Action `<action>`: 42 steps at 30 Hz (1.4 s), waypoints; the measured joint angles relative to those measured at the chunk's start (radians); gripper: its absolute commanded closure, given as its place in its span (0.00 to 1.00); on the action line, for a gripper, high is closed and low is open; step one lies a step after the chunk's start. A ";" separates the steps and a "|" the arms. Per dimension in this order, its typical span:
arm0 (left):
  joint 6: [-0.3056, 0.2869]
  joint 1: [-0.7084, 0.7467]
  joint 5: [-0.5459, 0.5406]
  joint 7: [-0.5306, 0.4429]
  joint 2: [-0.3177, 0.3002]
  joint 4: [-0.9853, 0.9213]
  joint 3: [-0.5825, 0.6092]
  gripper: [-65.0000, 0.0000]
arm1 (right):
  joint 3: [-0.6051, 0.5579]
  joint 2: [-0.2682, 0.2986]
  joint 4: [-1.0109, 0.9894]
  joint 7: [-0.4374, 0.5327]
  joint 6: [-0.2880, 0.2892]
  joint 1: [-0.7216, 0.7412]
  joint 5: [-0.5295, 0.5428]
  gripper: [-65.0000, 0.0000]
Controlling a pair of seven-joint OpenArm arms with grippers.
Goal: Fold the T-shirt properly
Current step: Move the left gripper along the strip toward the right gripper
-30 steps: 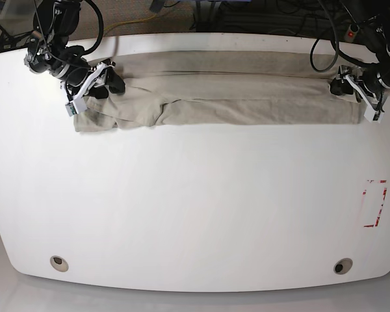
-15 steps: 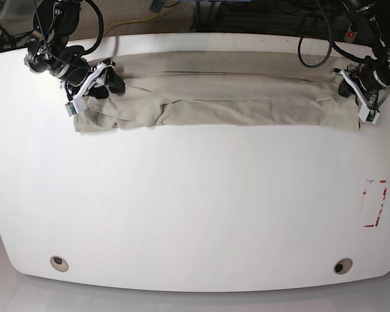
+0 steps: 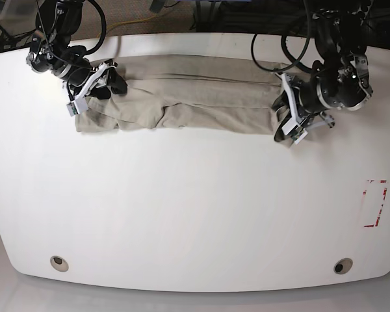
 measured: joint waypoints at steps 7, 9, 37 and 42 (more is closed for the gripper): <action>0.000 -0.029 0.014 0.027 0.068 0.000 0.084 0.86 | 0.000 -0.002 0.000 0.000 0.000 0.000 0.000 0.50; 0.000 -0.045 0.016 0.022 0.077 -0.001 0.130 0.86 | 0.000 -0.002 0.000 0.000 0.000 0.000 0.000 0.50; 0.151 -0.097 -0.010 0.045 0.139 0.002 0.462 0.34 | 0.000 -0.002 0.000 -0.001 0.000 0.000 0.004 0.50; 0.135 -0.101 -0.047 0.042 0.160 0.007 0.373 0.34 | 0.000 -0.003 0.004 -0.002 0.000 0.000 0.004 0.50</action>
